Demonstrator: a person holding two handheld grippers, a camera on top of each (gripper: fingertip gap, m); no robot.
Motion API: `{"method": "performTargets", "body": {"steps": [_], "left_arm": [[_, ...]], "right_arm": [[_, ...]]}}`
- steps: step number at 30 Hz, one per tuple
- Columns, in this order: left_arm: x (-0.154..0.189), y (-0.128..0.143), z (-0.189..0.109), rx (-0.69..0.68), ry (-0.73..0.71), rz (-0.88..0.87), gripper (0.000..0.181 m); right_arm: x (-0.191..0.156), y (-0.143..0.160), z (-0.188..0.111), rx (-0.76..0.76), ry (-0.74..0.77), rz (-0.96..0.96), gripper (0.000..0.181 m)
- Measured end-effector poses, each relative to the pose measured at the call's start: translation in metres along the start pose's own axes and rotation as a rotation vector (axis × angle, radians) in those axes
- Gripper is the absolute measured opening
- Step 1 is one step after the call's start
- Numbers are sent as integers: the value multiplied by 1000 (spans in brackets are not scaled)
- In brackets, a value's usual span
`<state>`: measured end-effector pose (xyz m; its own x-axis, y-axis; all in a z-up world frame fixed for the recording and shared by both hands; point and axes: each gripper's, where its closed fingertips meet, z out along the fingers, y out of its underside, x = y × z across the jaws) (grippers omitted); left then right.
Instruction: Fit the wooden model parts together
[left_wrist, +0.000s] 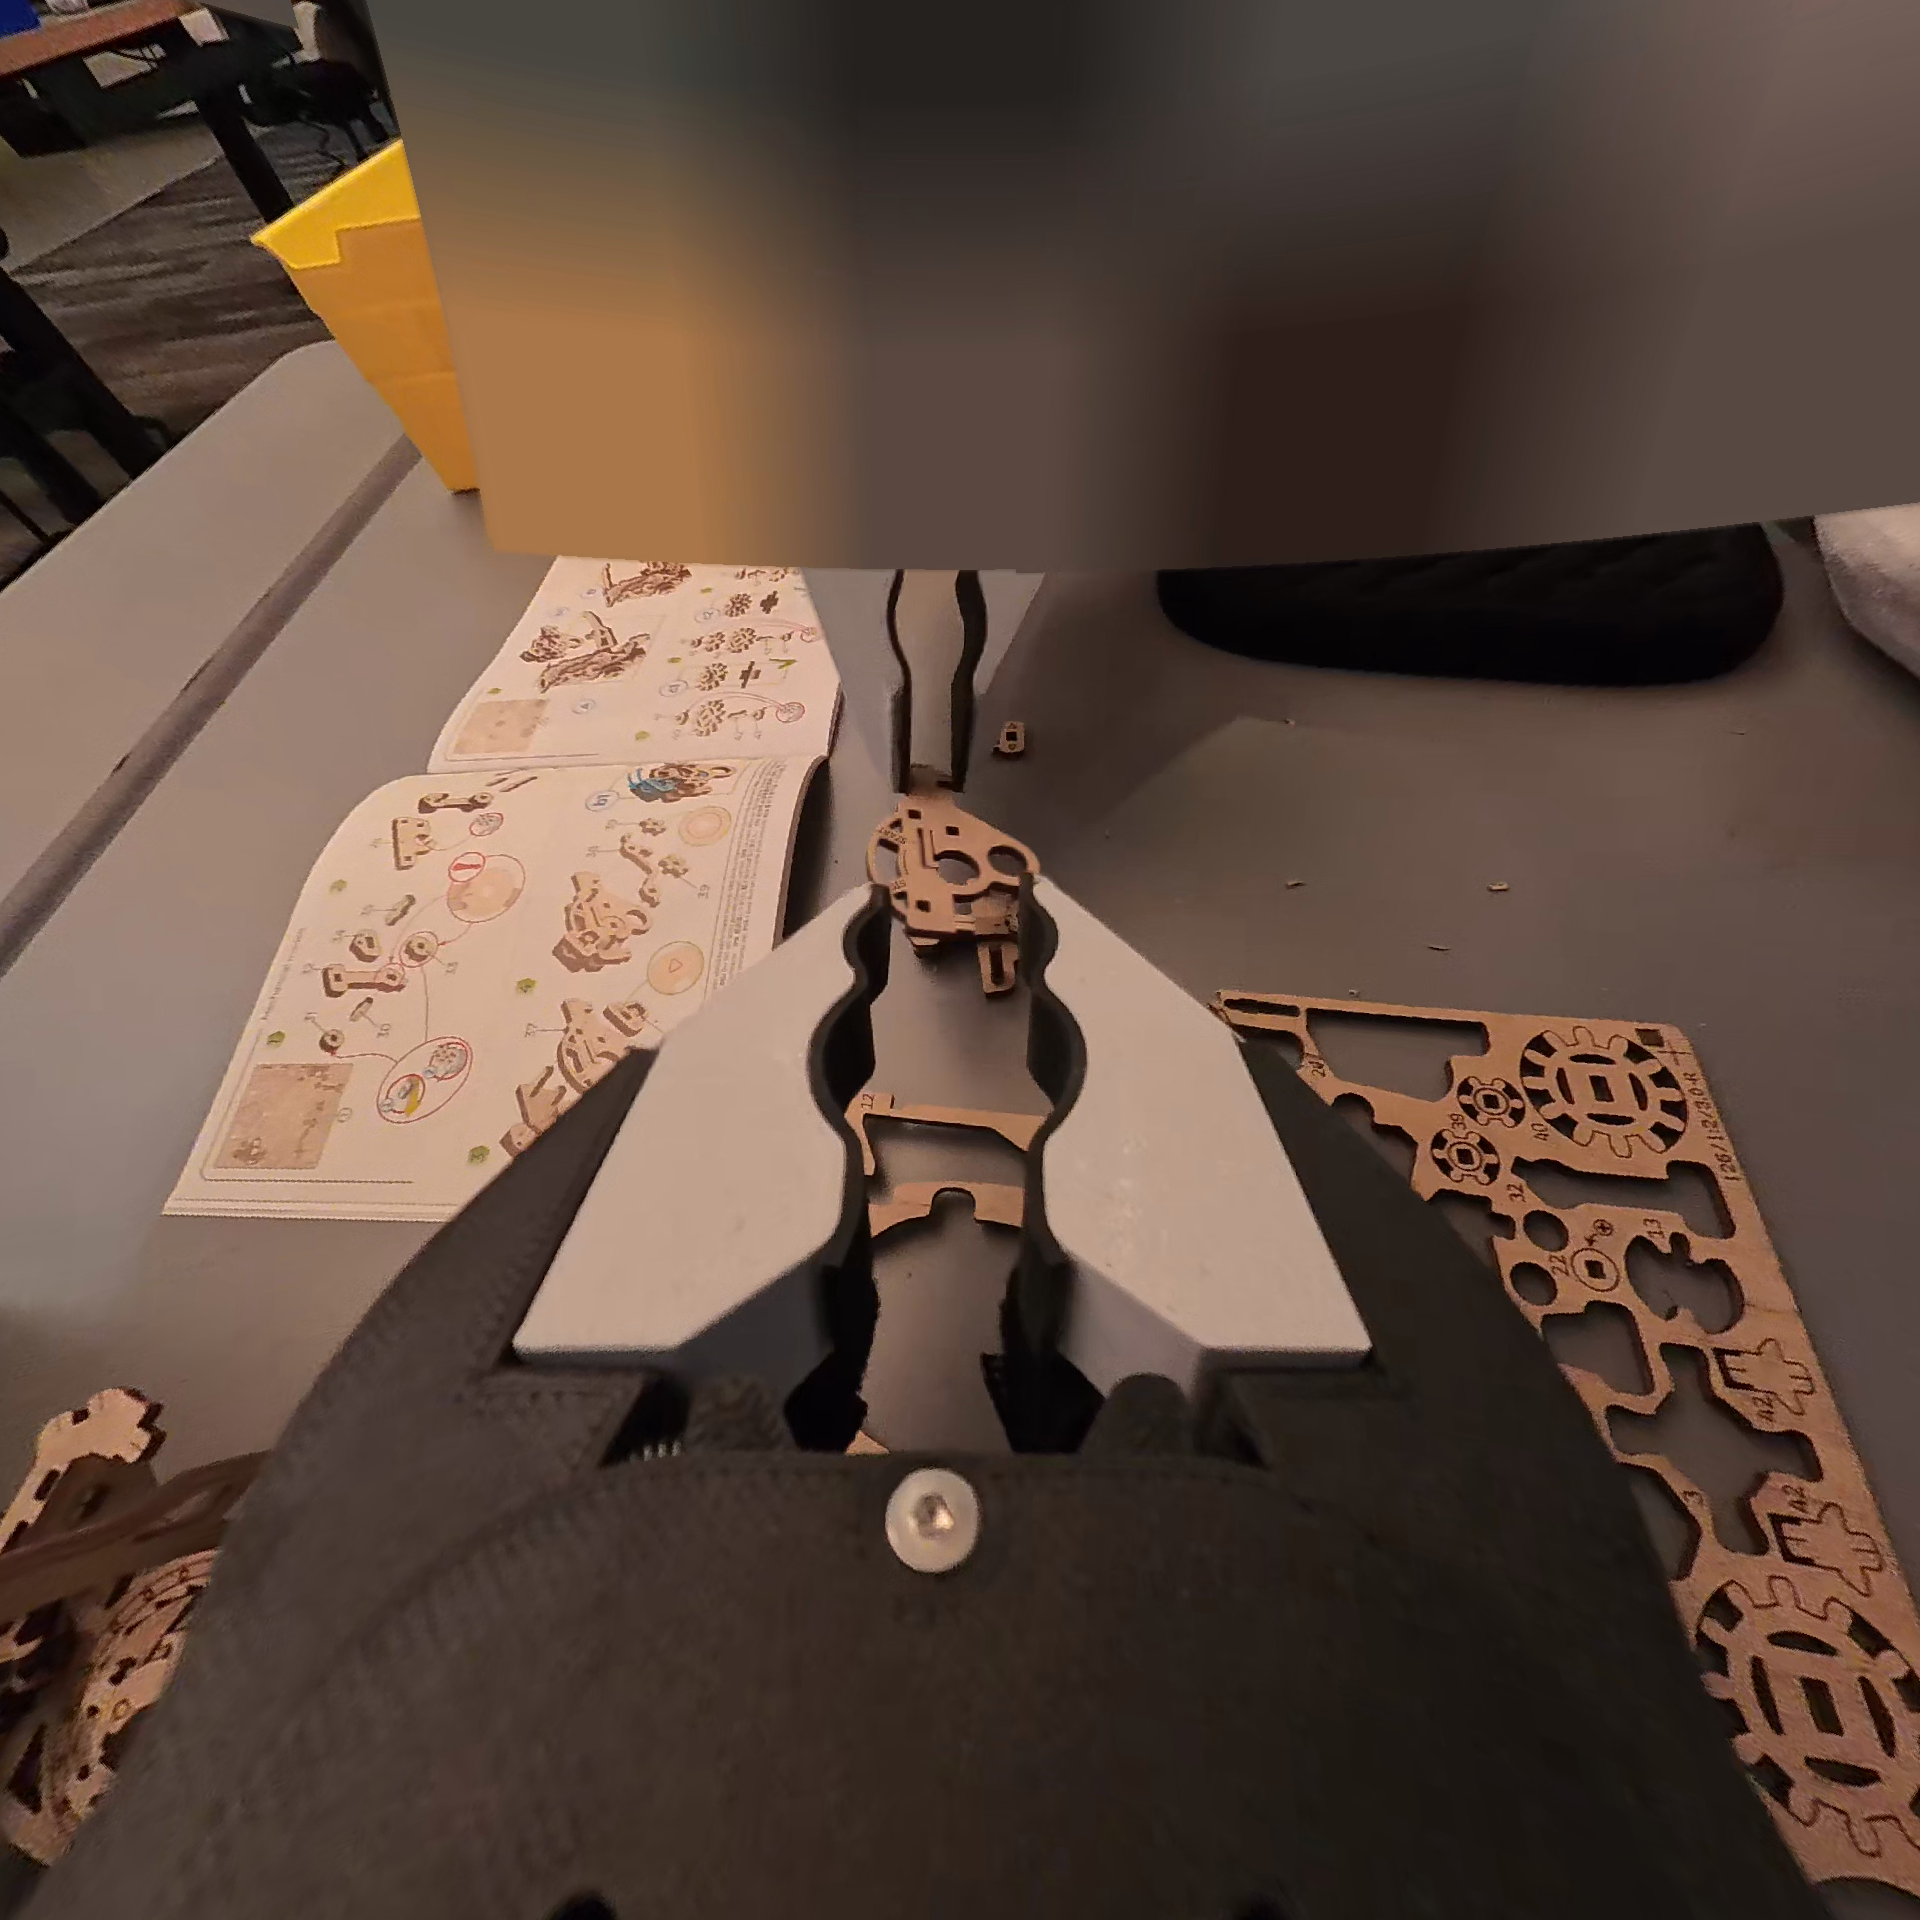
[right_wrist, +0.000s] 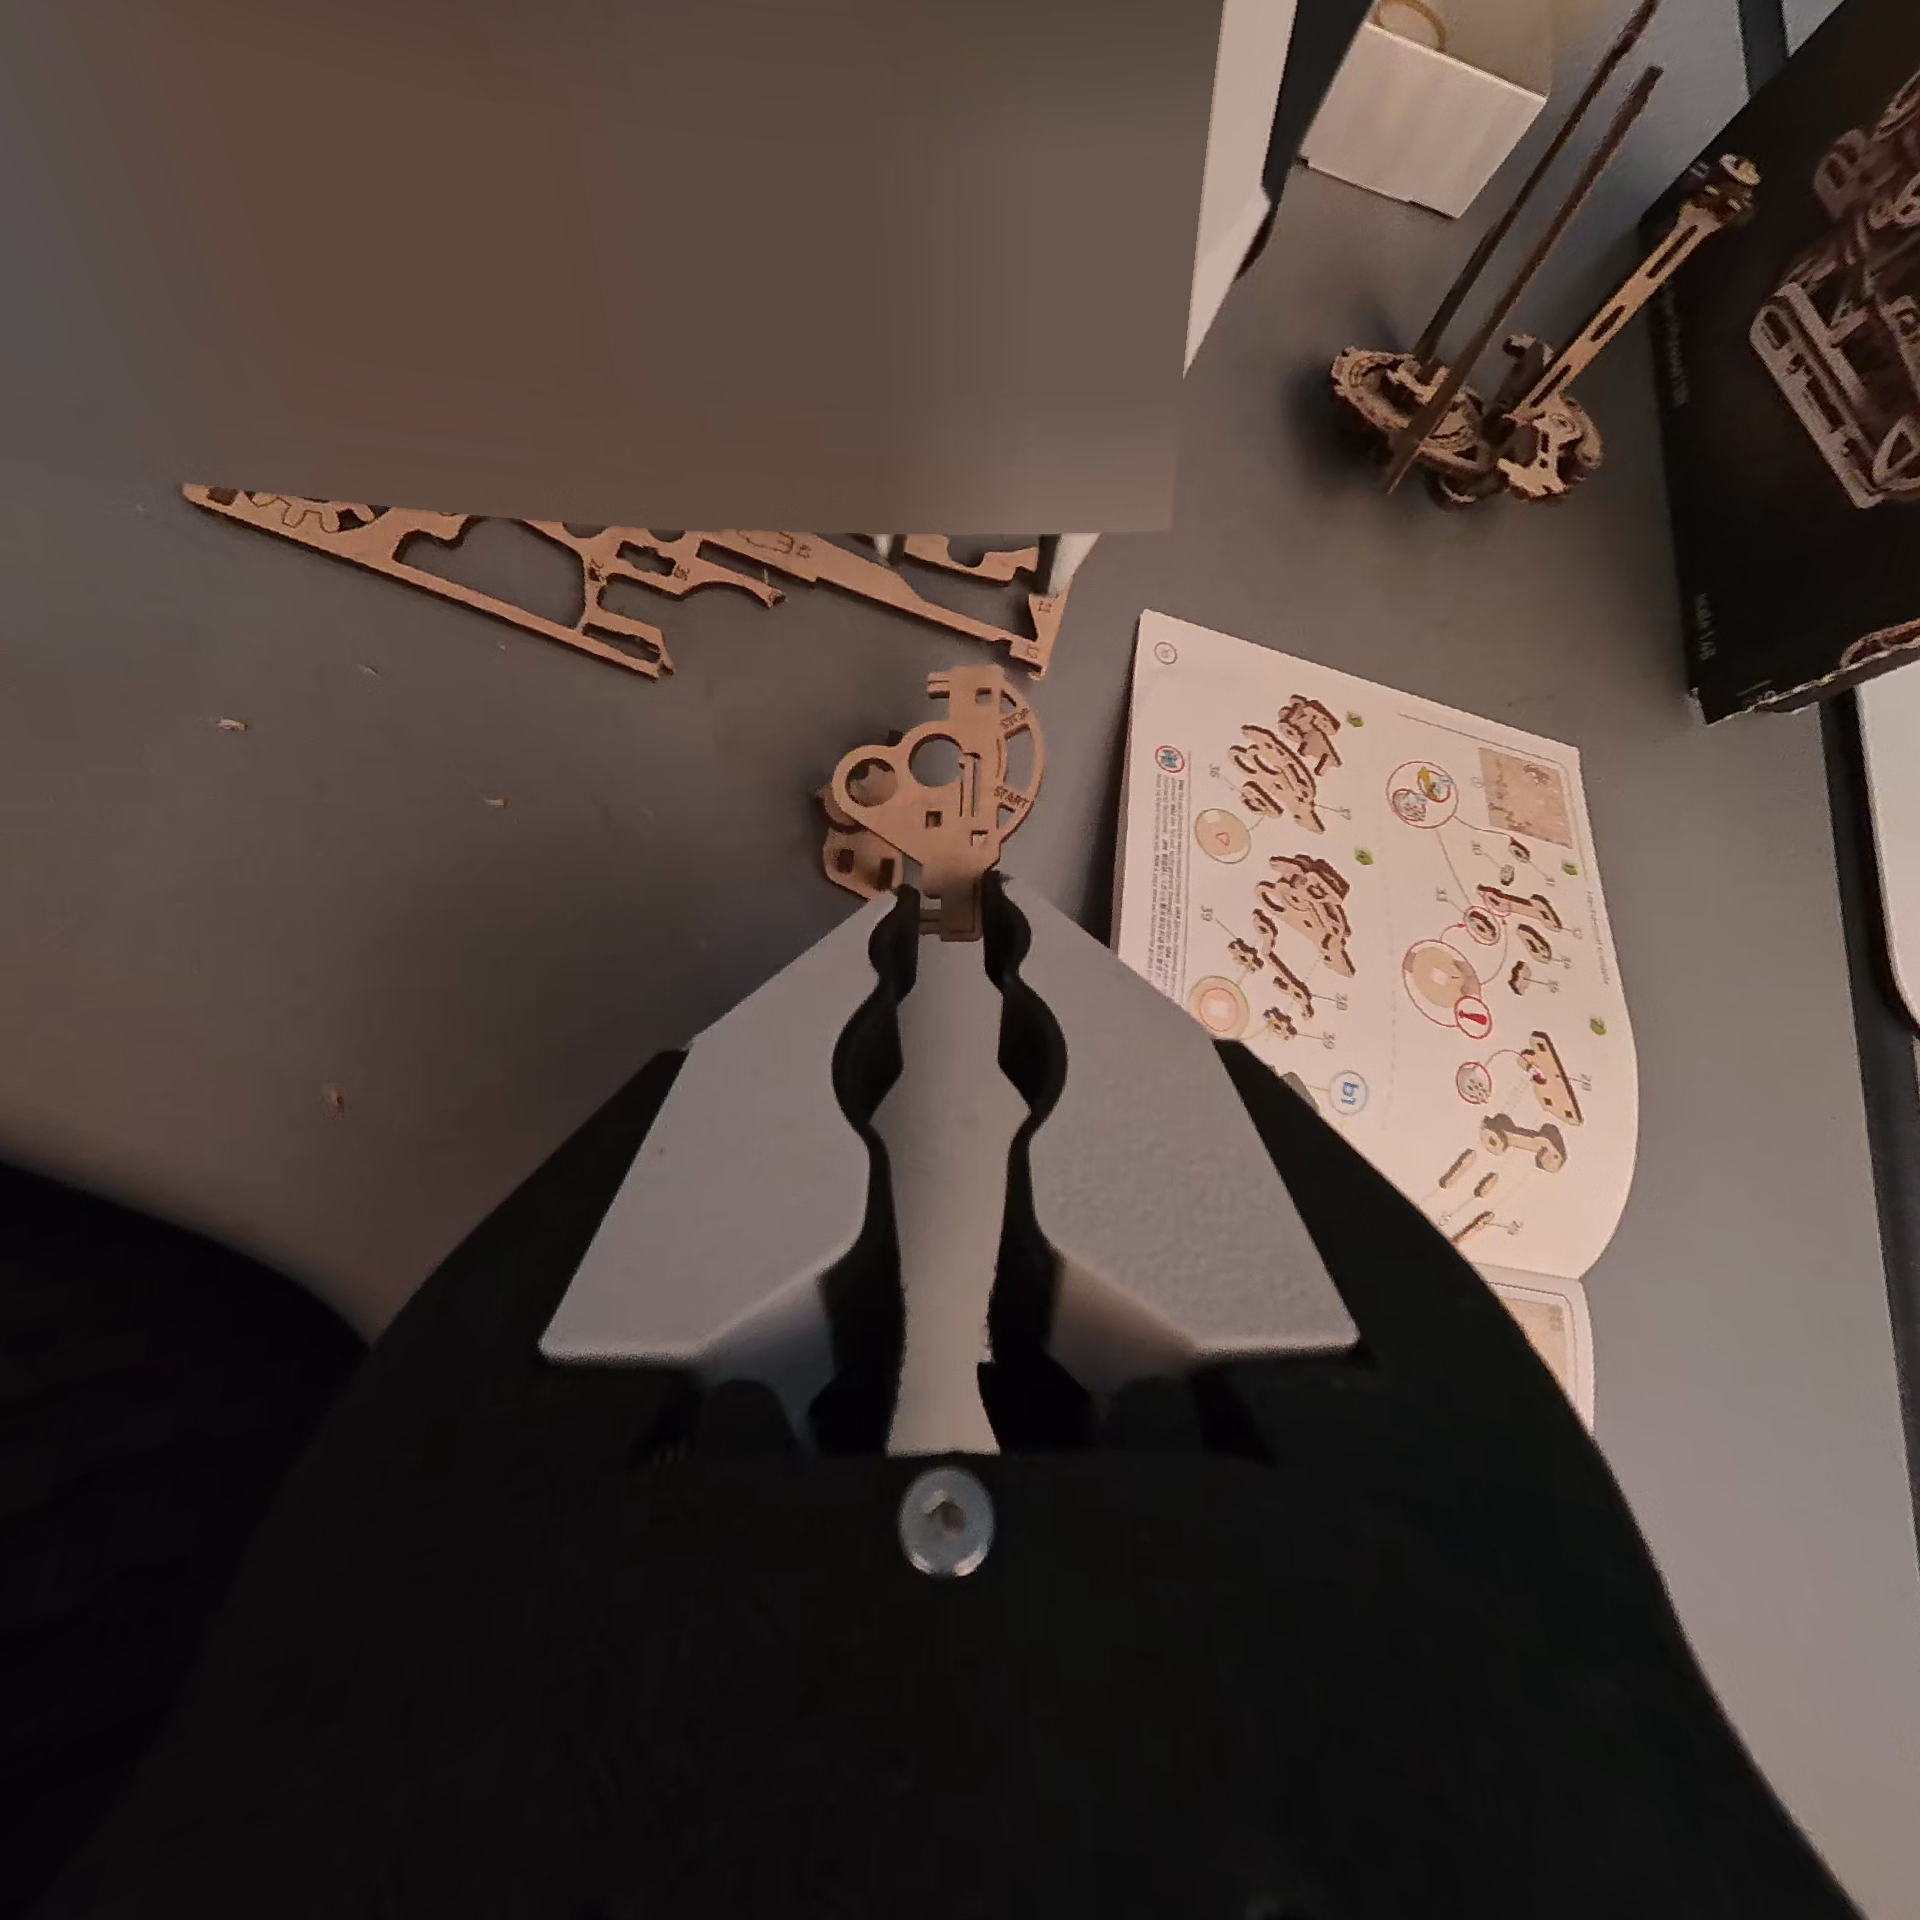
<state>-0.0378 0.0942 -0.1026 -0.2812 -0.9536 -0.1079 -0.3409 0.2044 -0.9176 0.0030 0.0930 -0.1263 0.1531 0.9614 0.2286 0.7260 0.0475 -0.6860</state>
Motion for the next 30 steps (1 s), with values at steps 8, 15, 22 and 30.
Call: {"method": "performTargets", "body": {"steps": [8, 15, 22, 30], "left_arm": [[-9, 5, 0, -28, -58, 33, 22], [-9, 9, 2, -50, -52, 20, 21], [-7, 11, 4, -64, -44, 35, 21], [-6, 12, 4, -72, -41, 41, 20]], "right_arm": [[15, 3, -9, -25, 66, 12, 11], [-1, 2, 1, -43, -46, 98, 11], [-8, 5, 7, -82, -67, 89, 11], [-8, 8, 9, -91, -73, 82, 11]]}}
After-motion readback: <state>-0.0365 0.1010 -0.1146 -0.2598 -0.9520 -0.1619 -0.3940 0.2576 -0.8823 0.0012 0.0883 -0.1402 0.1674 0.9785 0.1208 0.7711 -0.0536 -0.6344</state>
